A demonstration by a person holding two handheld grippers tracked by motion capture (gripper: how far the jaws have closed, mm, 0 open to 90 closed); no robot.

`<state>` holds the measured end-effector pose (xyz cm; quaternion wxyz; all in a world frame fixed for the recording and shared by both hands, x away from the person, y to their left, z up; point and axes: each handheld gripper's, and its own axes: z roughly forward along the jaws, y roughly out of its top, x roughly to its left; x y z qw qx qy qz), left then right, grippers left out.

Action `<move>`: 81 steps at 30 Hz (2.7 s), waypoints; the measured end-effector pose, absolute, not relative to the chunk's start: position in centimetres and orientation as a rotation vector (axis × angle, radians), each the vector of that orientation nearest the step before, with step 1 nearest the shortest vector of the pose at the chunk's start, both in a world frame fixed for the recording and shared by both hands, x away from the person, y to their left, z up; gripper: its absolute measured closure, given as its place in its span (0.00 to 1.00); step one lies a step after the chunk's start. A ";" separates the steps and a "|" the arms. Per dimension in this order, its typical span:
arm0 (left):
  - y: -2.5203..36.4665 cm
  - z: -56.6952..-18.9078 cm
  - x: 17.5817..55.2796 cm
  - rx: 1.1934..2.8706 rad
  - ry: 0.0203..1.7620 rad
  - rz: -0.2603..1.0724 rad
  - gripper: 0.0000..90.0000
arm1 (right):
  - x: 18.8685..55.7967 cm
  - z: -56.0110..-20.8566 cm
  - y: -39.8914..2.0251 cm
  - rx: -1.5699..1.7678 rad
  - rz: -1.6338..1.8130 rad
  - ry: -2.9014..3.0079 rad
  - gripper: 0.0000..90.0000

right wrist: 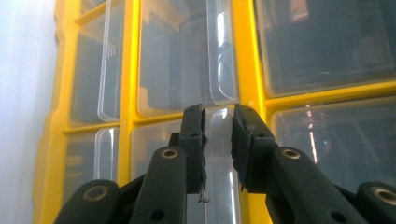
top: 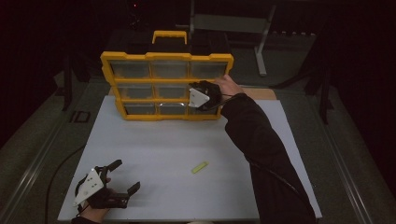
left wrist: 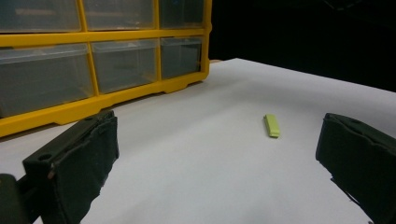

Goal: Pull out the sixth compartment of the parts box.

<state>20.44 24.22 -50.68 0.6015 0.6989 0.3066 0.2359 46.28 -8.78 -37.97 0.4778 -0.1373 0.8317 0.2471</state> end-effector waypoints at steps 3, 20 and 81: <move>24.2 -50.7 20.4 1.625 0.707 0.546 0.00 | 46.3 -37.6 -8.5 -0.323 0.582 2.058 0.84; 24.2 -50.7 20.5 1.627 0.703 0.549 0.00 | 45.6 -37.0 -8.7 -0.312 0.634 2.124 0.84; 24.0 -50.7 20.6 1.637 0.703 0.537 0.00 | 39.8 -37.0 -9.5 -0.344 0.728 2.186 0.79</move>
